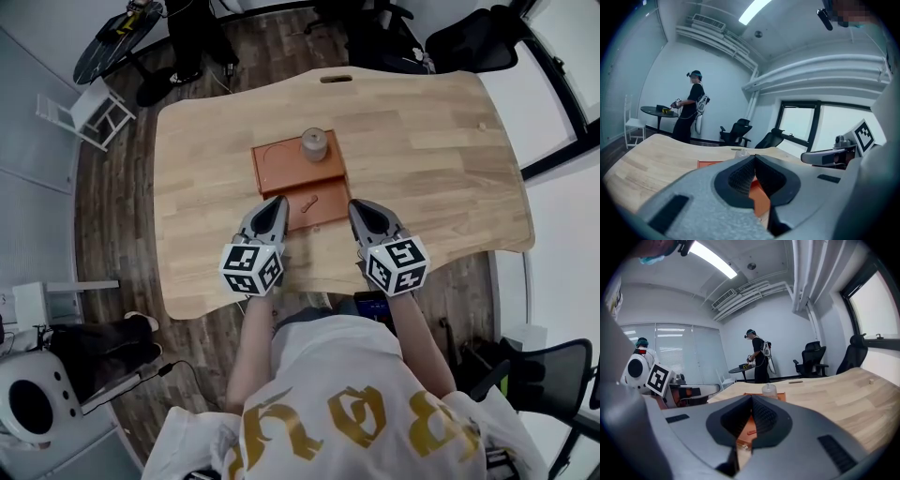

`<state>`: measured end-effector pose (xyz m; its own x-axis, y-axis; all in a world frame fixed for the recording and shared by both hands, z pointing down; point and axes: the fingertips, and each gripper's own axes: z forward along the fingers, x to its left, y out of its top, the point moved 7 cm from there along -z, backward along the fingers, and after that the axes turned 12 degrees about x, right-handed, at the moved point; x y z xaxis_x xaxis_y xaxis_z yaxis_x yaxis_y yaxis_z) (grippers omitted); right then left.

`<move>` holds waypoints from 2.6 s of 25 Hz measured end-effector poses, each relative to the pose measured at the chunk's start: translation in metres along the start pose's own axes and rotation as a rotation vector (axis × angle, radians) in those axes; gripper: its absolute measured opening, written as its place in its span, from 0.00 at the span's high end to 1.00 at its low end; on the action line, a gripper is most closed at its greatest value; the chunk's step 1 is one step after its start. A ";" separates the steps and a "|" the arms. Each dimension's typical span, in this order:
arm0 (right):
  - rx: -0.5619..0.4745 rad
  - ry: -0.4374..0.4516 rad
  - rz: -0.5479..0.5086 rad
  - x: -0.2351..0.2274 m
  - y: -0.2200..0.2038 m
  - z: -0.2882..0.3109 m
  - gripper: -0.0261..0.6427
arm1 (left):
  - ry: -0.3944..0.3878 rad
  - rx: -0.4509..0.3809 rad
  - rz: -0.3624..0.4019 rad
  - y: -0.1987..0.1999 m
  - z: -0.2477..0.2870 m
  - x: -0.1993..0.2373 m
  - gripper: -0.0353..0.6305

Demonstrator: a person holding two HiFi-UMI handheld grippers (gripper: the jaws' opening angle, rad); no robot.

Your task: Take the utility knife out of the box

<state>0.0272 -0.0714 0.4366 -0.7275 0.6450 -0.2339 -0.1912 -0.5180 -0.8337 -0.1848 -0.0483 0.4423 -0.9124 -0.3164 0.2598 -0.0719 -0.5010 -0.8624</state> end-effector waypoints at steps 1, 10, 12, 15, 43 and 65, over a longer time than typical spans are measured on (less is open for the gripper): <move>0.003 0.000 0.002 -0.001 0.000 0.002 0.94 | -0.001 0.000 -0.002 0.001 0.002 0.002 0.93; -0.001 -0.018 0.029 -0.017 0.004 0.008 0.94 | -0.006 0.023 0.028 0.007 0.017 0.011 0.93; -0.003 -0.014 0.031 -0.018 0.003 0.010 0.94 | -0.003 0.039 0.051 0.007 0.021 0.011 0.93; -0.002 -0.012 0.031 -0.020 0.003 0.013 0.94 | -0.004 0.046 0.072 0.010 0.026 0.010 0.93; 0.054 0.009 0.082 -0.065 -0.004 0.047 0.94 | -0.017 0.133 0.032 -0.005 0.065 0.027 0.93; 0.159 0.019 0.142 -0.084 -0.028 0.068 0.94 | -0.102 0.455 0.062 -0.049 0.107 0.040 0.93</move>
<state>0.0487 -0.1493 0.5141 -0.7424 0.5689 -0.3539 -0.1907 -0.6858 -0.7024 -0.1741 -0.1225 0.5418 -0.8635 -0.4229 0.2748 0.1865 -0.7740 -0.6052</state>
